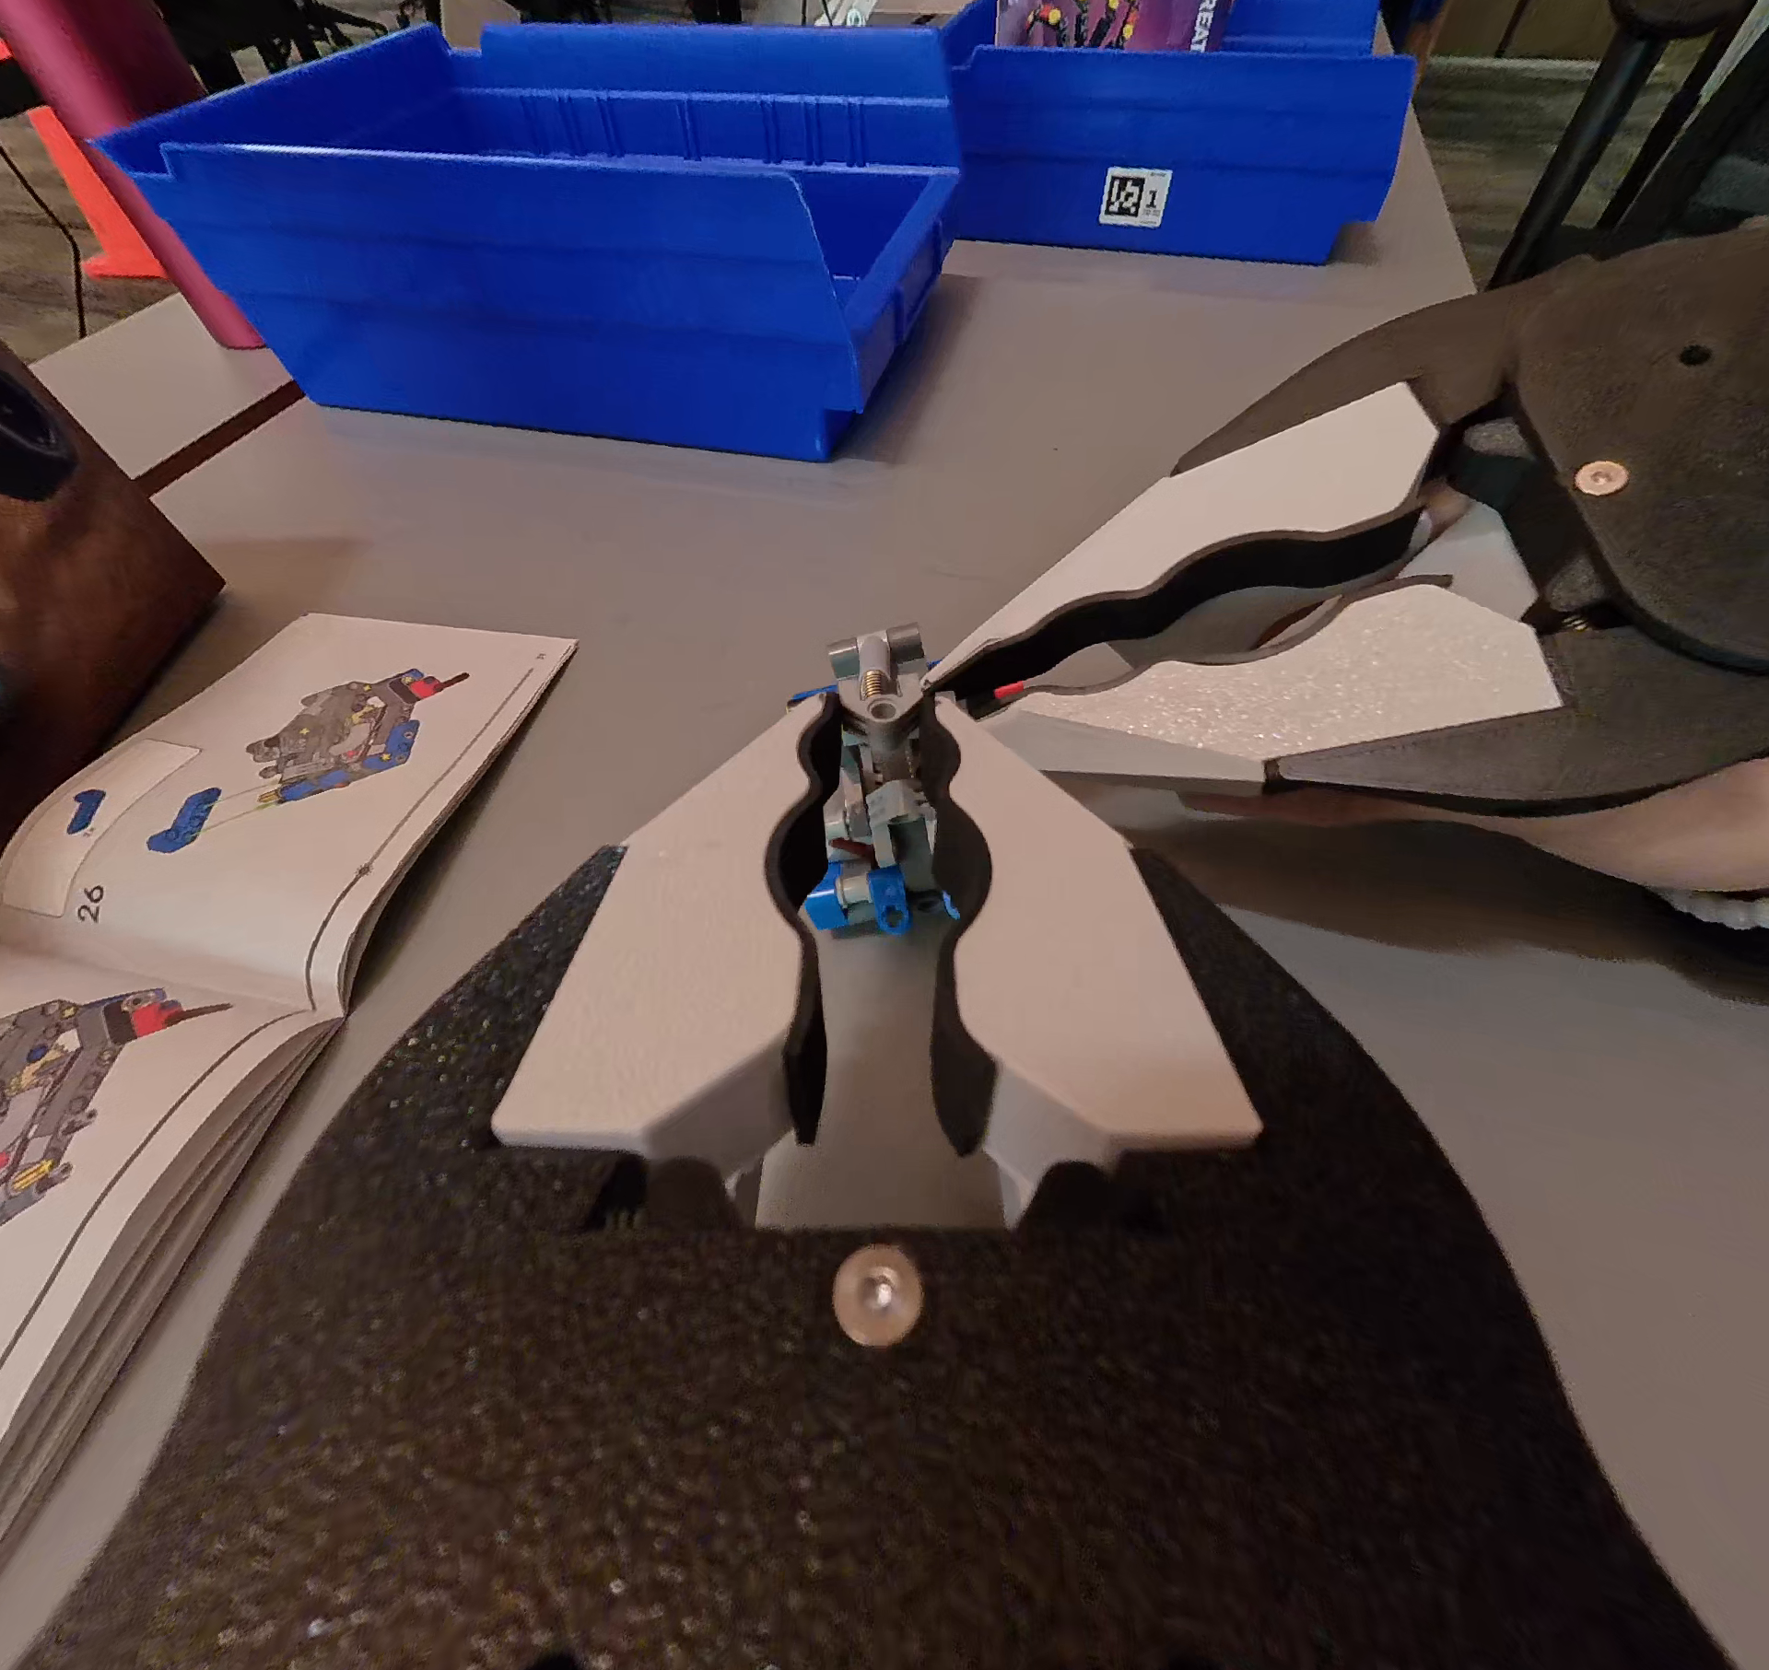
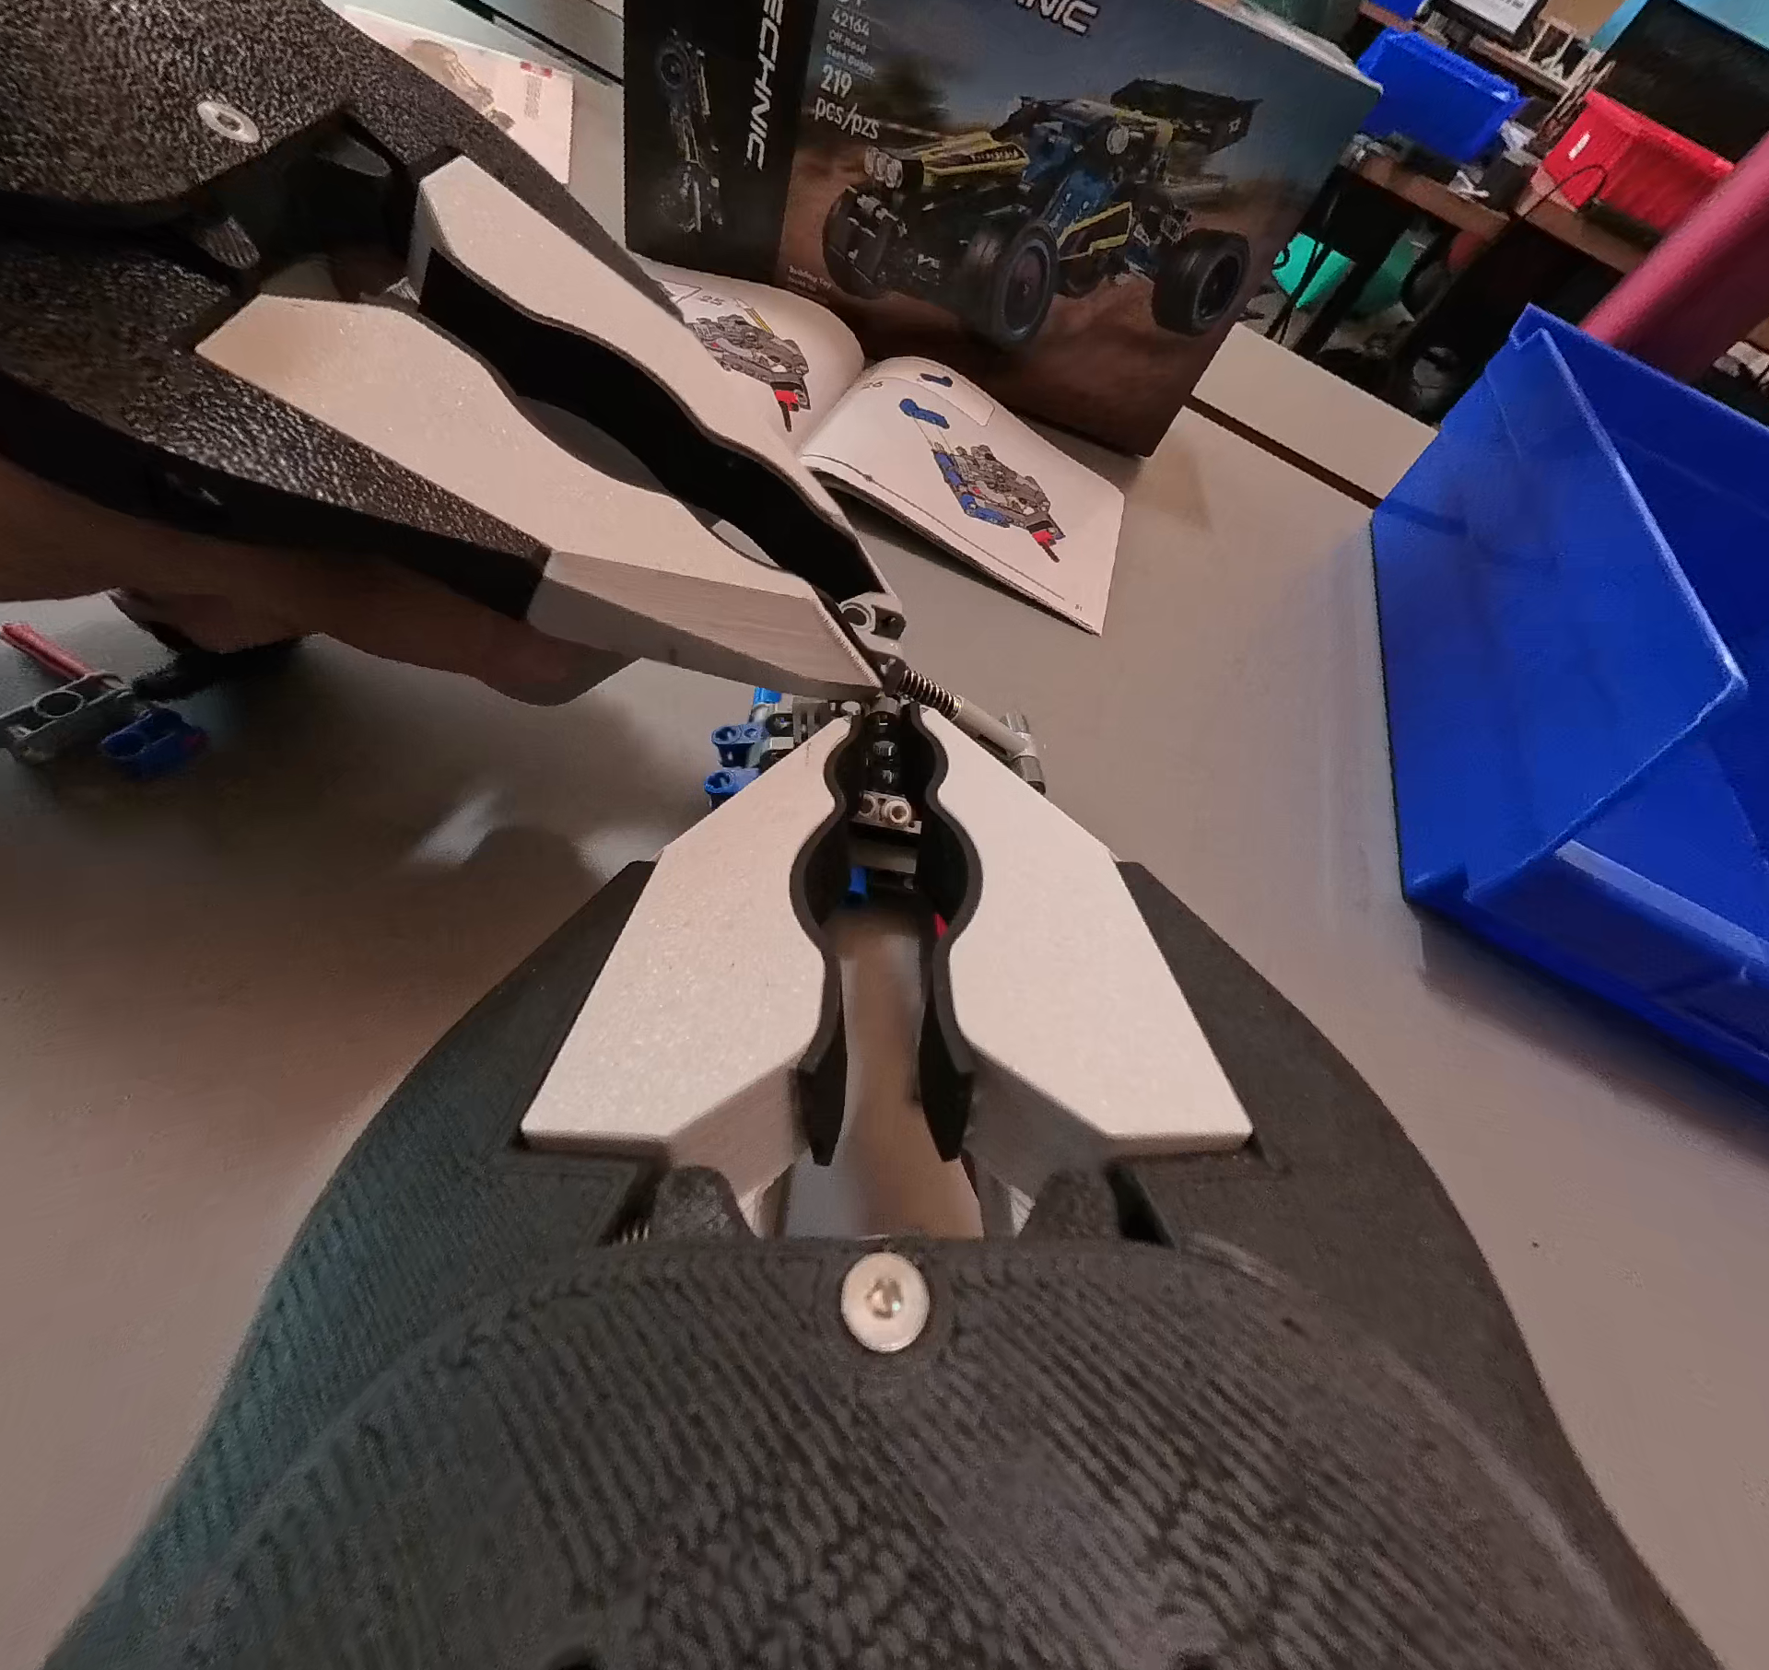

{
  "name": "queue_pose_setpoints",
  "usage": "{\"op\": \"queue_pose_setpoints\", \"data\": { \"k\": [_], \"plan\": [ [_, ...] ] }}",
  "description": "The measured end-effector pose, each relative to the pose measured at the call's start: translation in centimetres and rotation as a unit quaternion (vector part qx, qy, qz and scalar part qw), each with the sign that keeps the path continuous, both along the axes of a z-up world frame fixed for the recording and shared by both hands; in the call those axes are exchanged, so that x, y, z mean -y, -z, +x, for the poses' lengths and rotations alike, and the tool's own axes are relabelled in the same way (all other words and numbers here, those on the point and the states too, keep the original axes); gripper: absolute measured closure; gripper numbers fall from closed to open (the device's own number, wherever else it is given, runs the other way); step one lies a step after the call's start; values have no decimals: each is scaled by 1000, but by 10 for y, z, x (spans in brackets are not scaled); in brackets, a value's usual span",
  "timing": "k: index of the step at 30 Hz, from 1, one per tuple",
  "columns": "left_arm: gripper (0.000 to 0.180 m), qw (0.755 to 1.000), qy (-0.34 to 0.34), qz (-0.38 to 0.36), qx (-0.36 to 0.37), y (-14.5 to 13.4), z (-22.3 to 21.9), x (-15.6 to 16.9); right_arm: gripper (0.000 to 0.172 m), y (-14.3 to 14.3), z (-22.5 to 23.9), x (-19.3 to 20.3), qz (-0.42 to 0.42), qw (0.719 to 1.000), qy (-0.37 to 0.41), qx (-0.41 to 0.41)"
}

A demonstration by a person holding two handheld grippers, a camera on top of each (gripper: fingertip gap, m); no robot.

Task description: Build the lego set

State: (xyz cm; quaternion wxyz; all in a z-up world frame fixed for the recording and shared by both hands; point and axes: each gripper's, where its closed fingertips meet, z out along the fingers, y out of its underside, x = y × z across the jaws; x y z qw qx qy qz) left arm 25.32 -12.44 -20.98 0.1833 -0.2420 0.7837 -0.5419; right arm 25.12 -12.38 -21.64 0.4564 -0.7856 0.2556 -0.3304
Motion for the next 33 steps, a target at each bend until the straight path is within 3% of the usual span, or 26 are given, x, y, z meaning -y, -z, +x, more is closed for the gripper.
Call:
{"op": "queue_pose_setpoints", "data": {
  "k": [24,33],
  "plan": [
    [168,1000,-19,5,-17,3,1,1,168,1,1,1,-1,1000,15,-4],
    [168,999,6,3,40,-6,-2,3,165,4,-4,0,-13,999,-30,0]
  ]
}}
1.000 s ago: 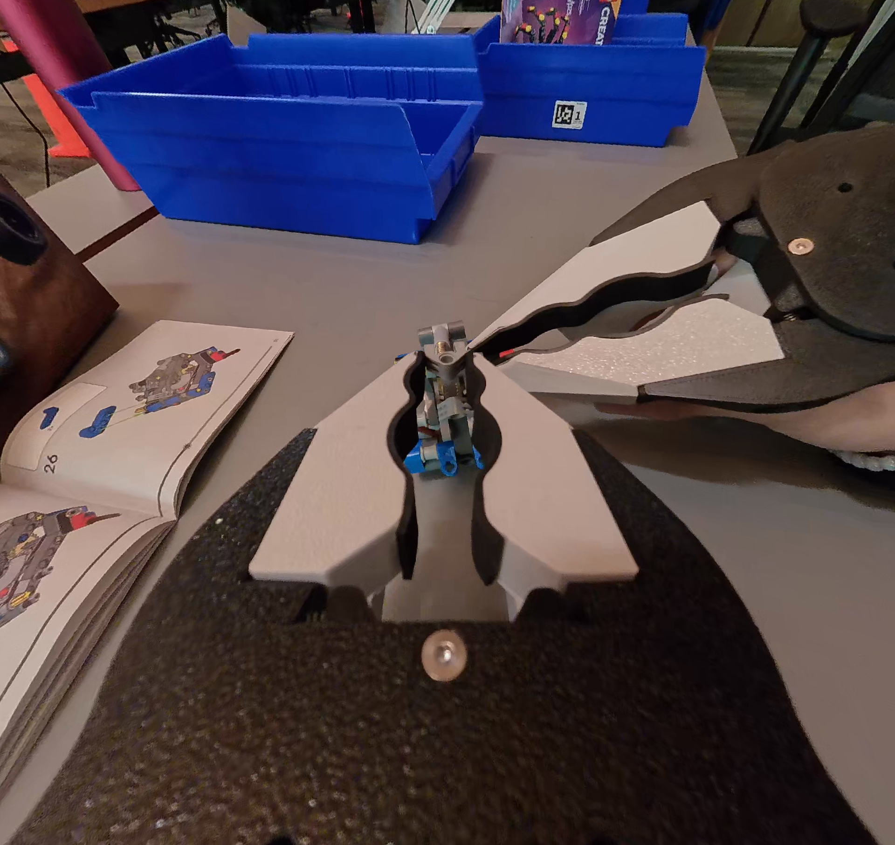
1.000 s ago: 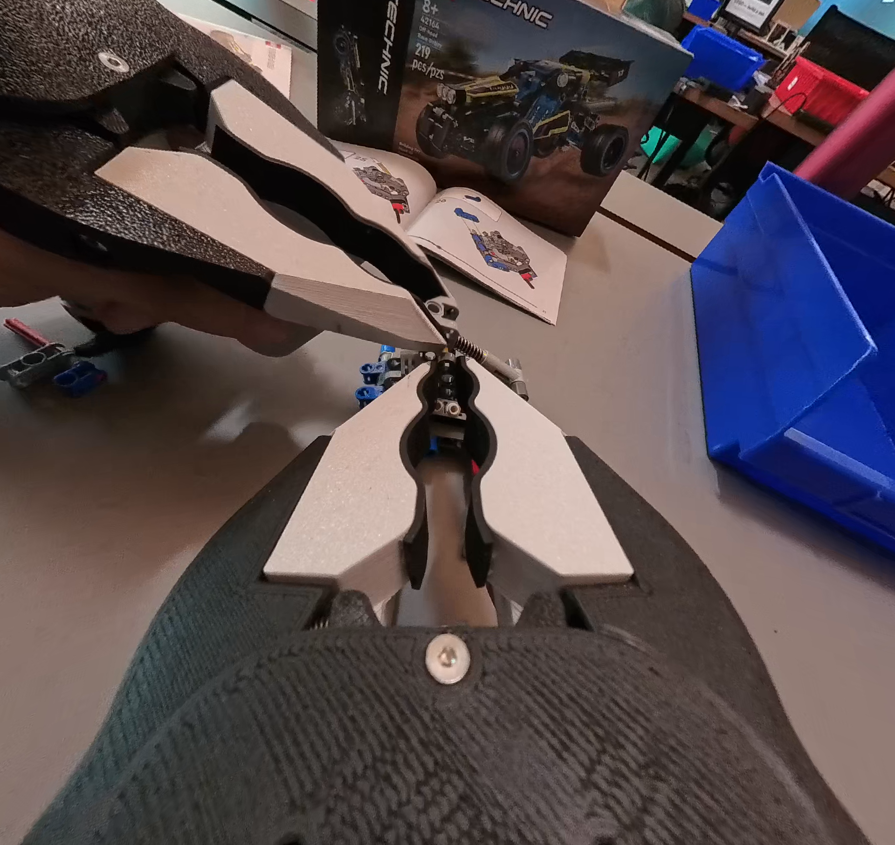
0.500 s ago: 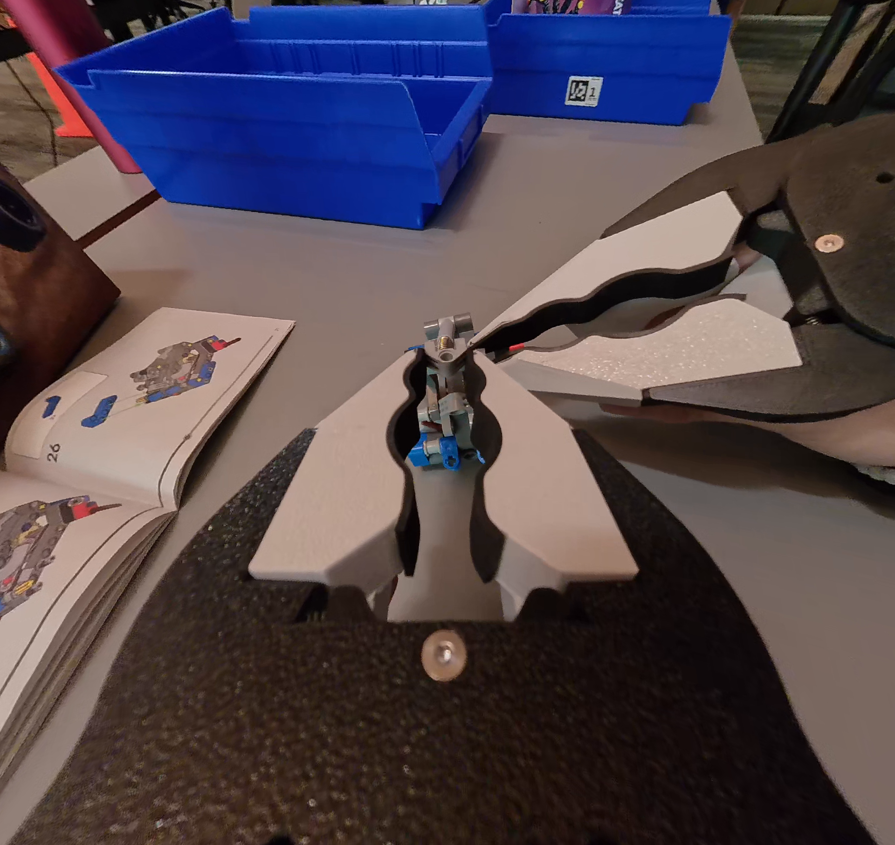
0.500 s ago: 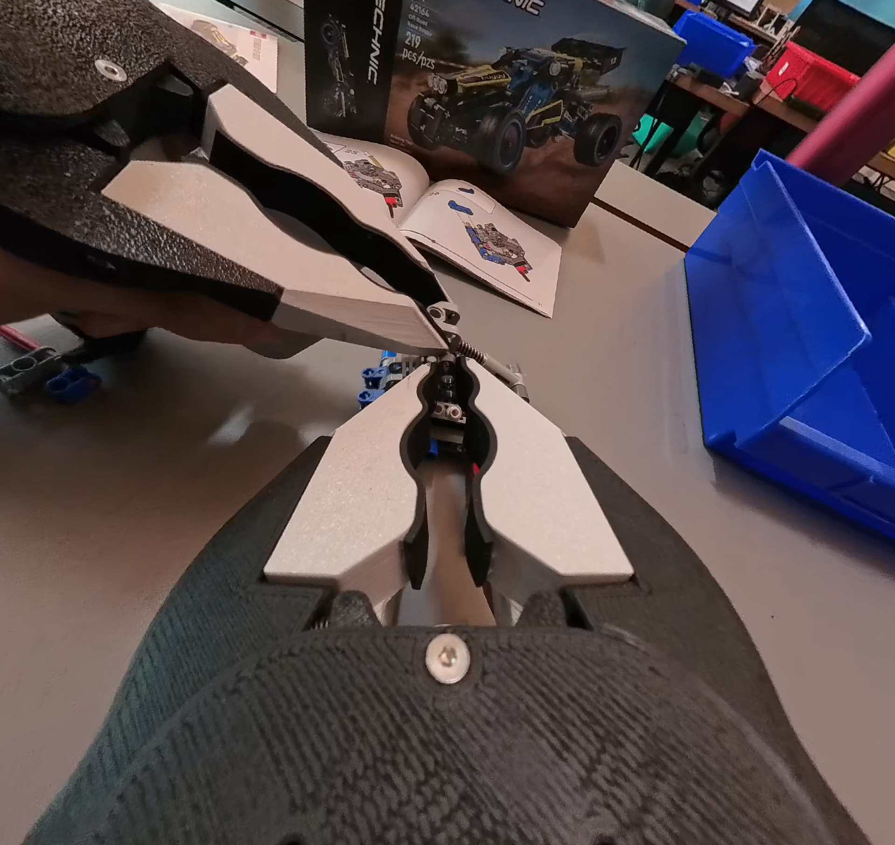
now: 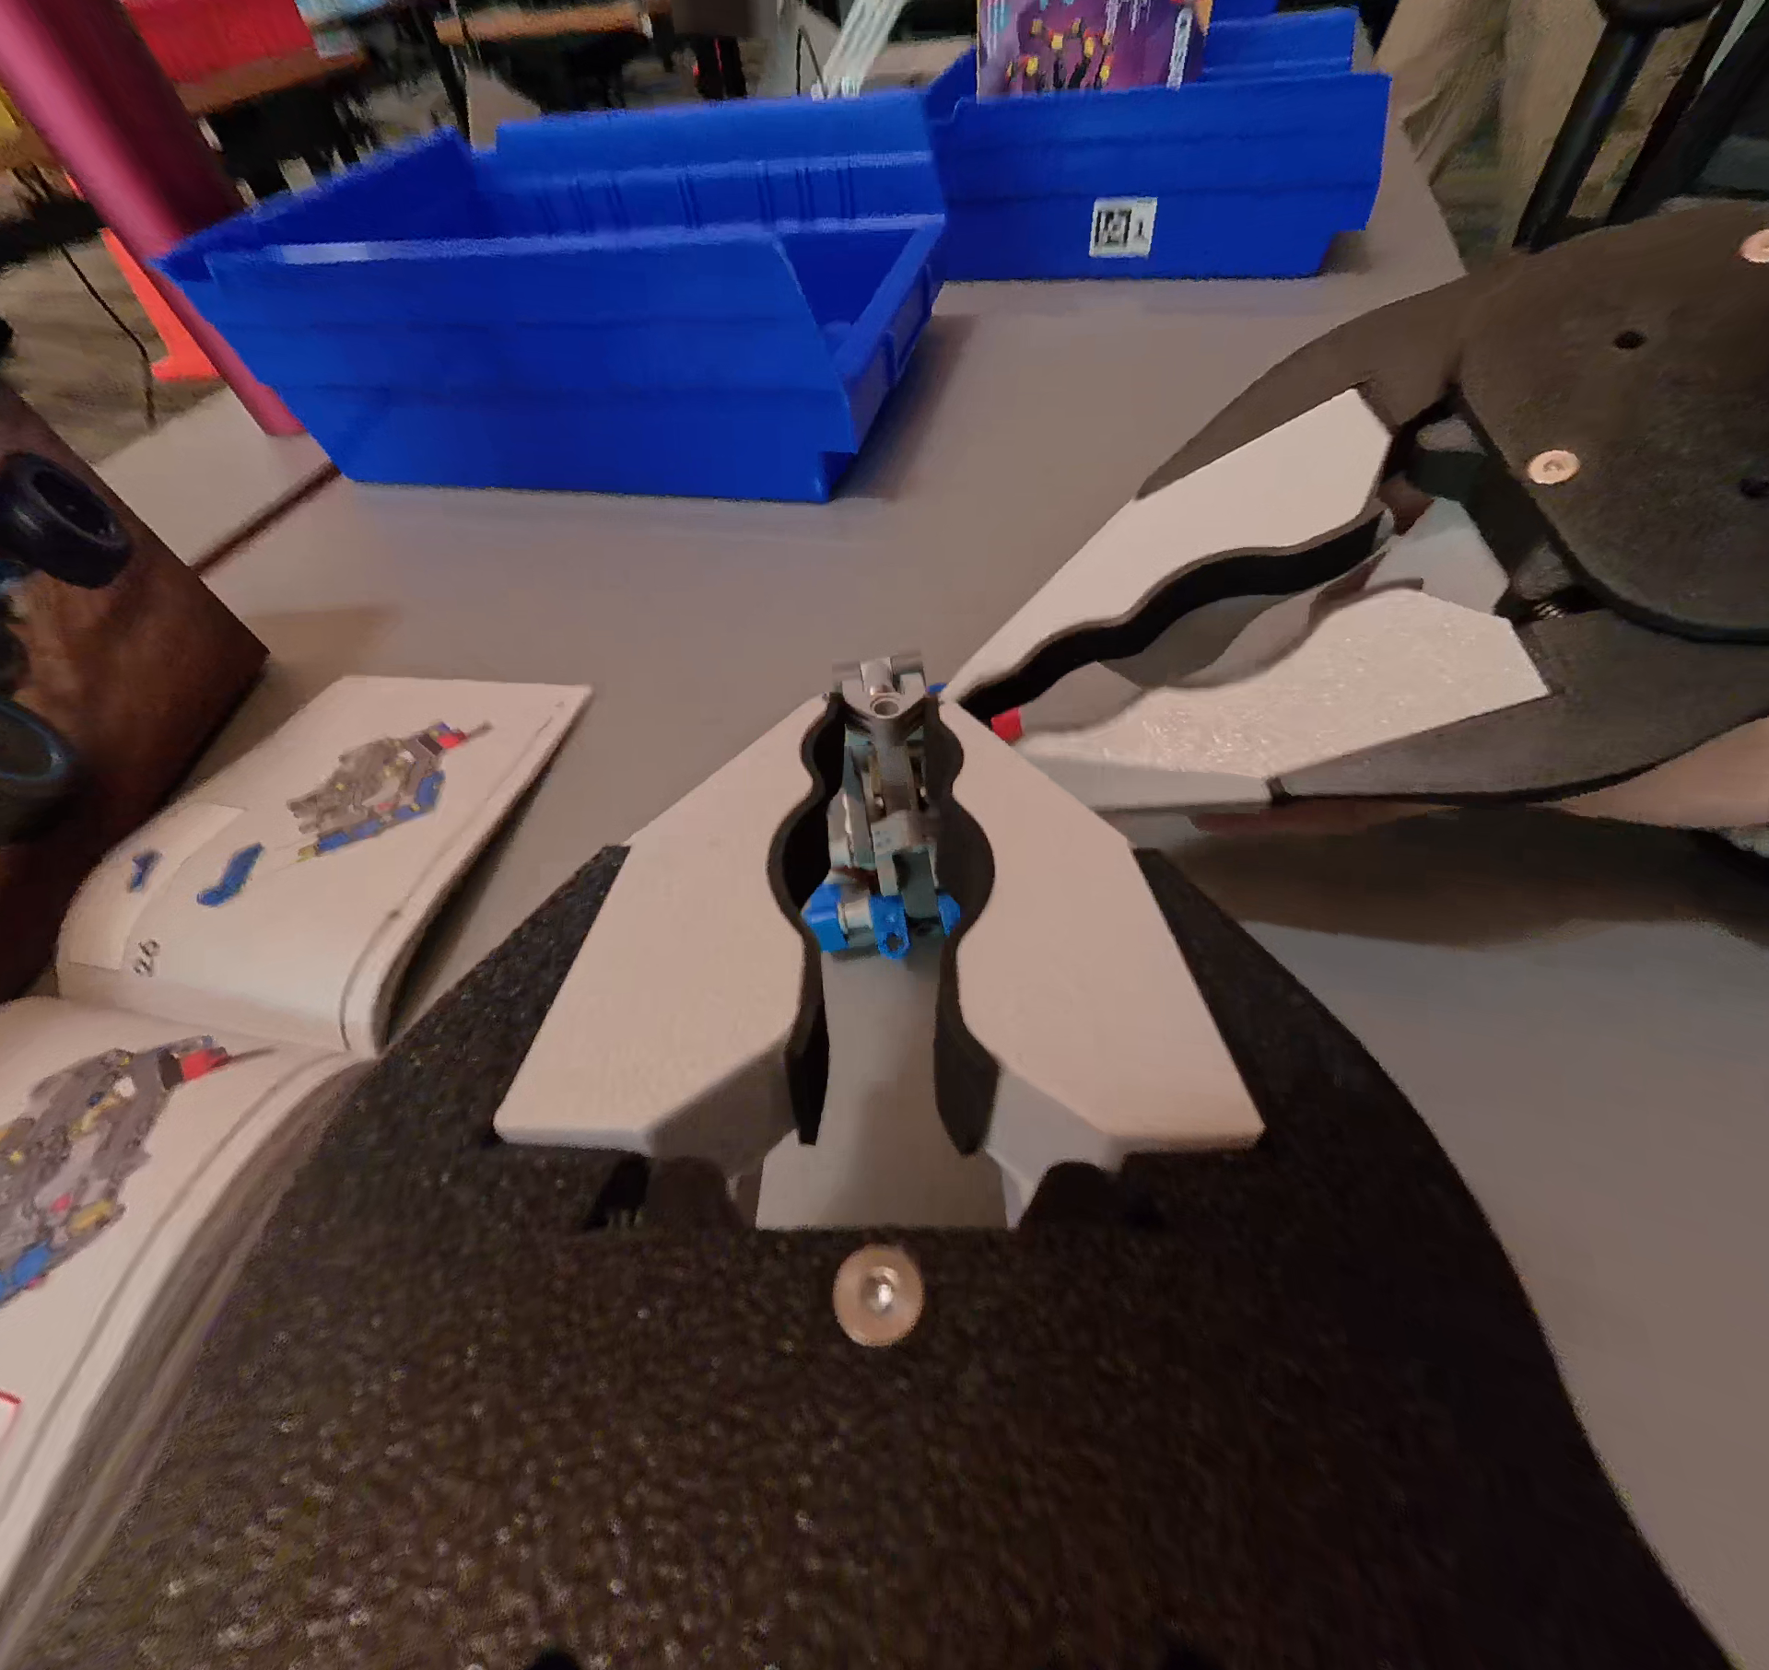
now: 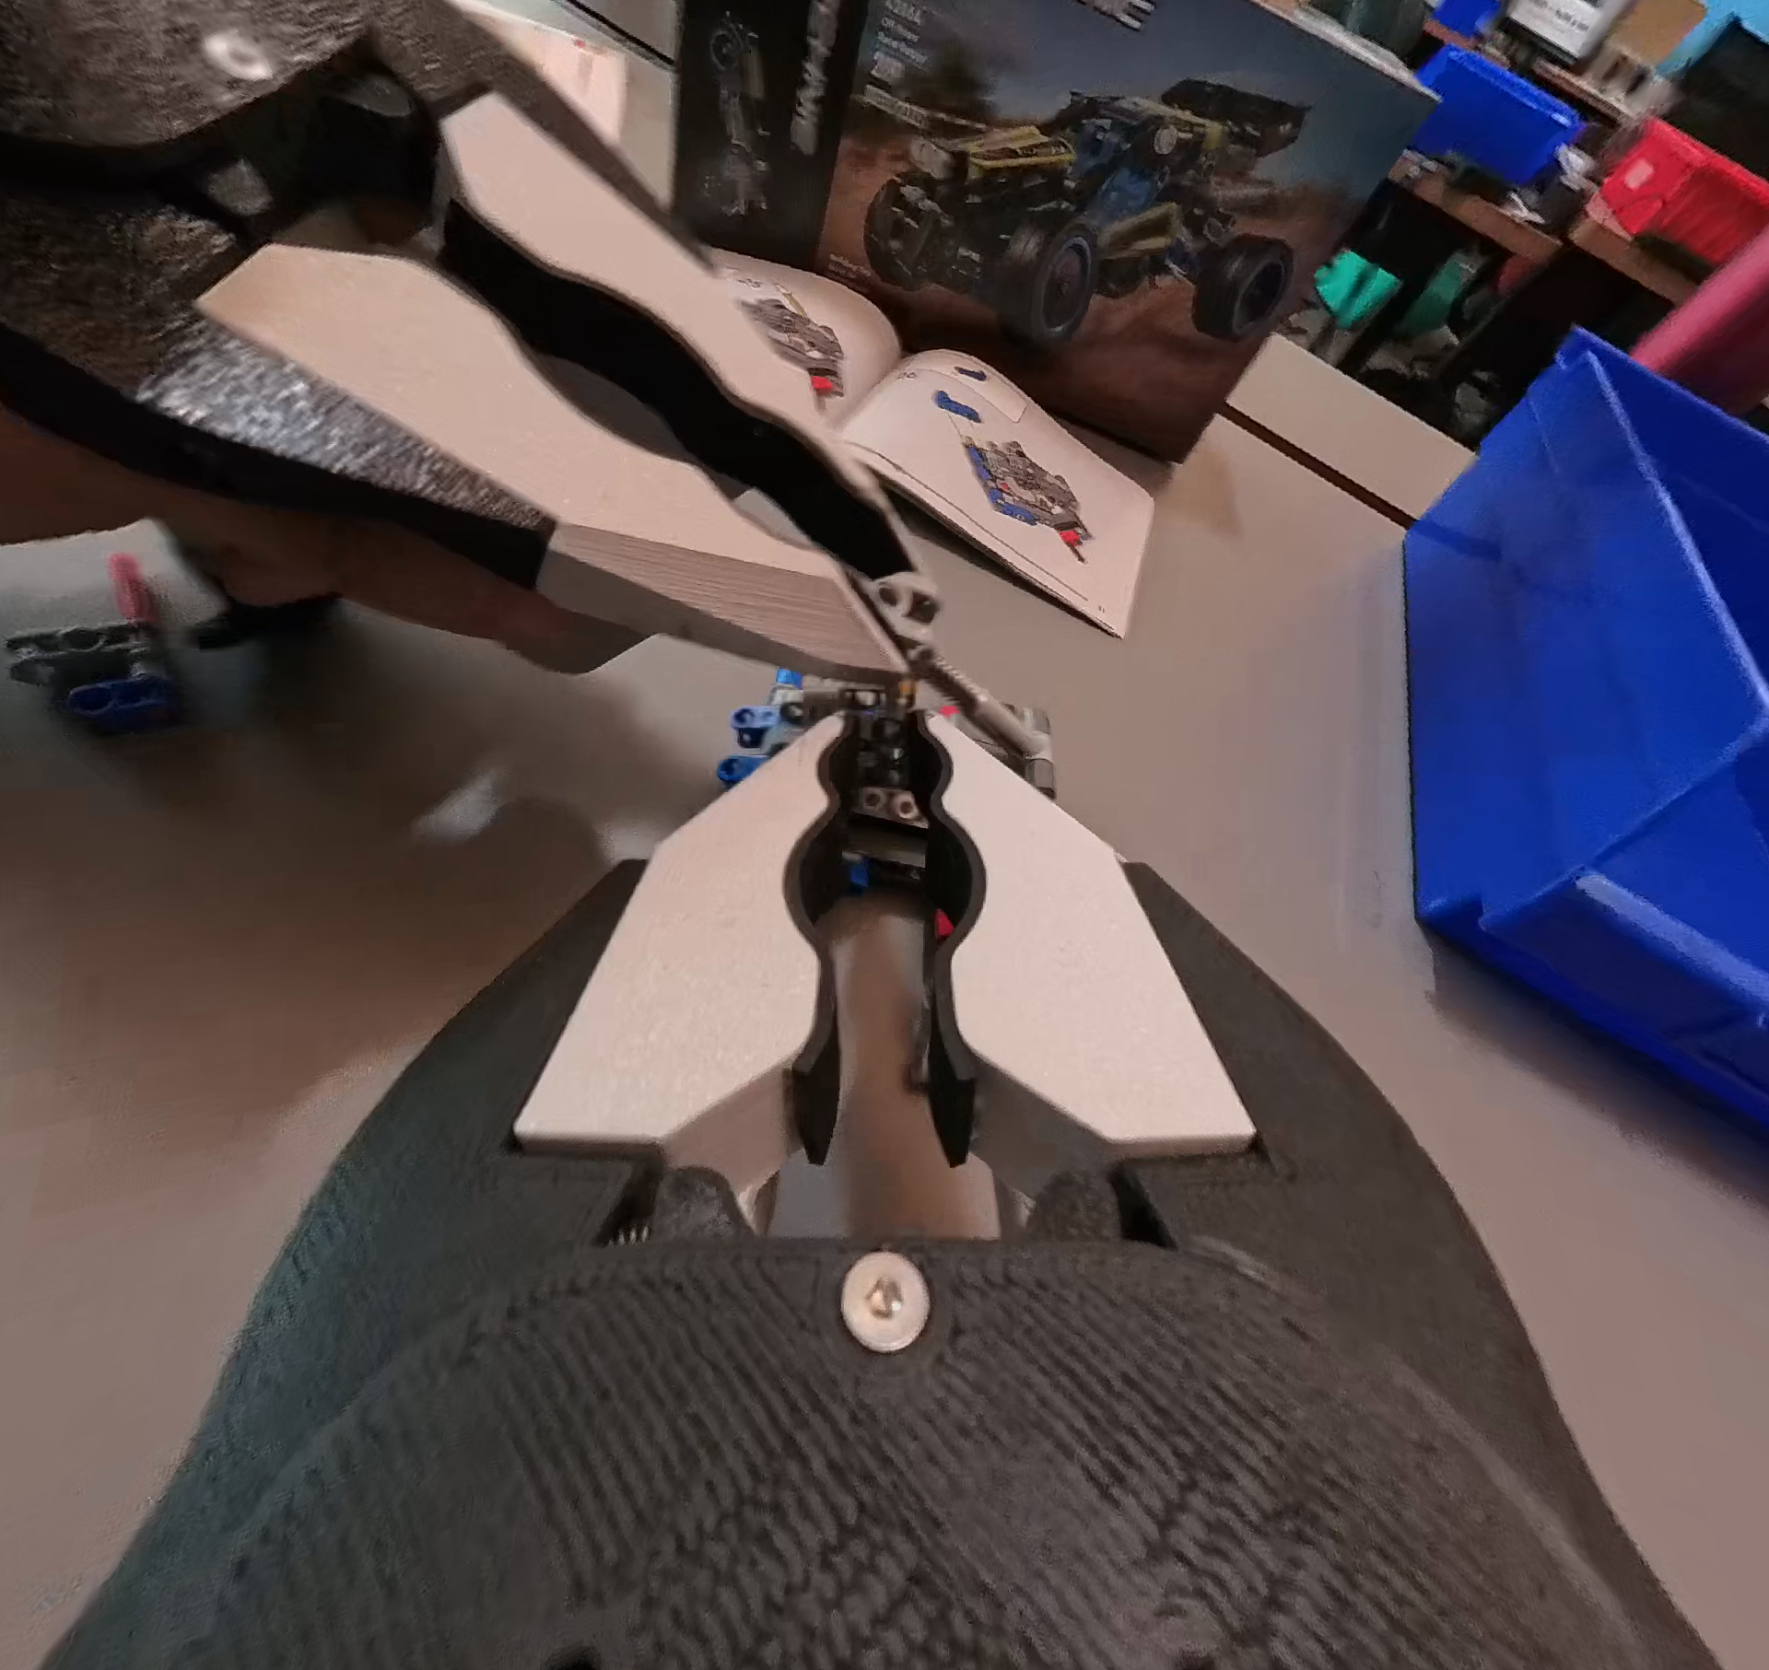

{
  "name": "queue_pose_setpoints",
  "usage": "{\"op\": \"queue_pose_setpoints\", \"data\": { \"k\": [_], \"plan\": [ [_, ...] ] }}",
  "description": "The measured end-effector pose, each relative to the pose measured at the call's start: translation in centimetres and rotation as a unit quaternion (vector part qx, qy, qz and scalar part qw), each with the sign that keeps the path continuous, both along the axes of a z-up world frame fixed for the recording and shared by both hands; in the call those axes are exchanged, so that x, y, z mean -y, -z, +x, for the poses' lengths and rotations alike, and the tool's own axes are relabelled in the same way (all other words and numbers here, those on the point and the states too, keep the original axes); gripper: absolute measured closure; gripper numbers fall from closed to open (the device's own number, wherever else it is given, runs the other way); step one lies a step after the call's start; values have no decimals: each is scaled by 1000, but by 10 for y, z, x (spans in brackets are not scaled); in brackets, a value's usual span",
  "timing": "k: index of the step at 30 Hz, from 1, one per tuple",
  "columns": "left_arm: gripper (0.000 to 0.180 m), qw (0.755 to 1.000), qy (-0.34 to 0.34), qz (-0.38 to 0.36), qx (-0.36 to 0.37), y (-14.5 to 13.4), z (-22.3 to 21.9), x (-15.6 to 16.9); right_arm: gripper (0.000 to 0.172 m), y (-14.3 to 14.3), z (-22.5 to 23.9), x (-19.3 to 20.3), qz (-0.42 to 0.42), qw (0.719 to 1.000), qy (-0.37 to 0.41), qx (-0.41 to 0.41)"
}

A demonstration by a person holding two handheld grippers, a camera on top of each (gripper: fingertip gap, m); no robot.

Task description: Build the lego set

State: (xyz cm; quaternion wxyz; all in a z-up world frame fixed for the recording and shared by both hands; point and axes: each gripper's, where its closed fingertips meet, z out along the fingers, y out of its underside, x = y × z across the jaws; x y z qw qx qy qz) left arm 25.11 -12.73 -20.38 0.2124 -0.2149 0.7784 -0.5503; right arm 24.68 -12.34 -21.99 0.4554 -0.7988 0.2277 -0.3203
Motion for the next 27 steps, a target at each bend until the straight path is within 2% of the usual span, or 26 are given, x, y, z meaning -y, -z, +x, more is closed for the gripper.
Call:
{"op": "queue_pose_setpoints", "data": {
  "k": [4,7,10,15,19,22,27],
  "plan": [
    [168,997,23,3,72,-13,-1,-3,138,2,-14,-7,-4,996,-83,-34],
    [168,994,42,5,98,-15,-2,-4,144,-9,-20,2,-1,989,-143,-39],
    [168,993,59,1,105,-15,-4,-3,149,-15,-2,17,-26,987,-156,-1],
    [168,991,75,-5,110,-17,-4,-3,150,-21,8,-4,-88,965,-224,108],
    [168,989,96,-17,109,-18,-6,-4,150,-21,1,-17,-72,951,-286,93],
    [168,991,96,-34,90,-20,-4,-6,149,-25,1,-19,-55,949,-291,110],
    [168,996,83,-45,7,-14,3,-9,161,-22,10,-18,-68,957,-232,160]
  ]
}}
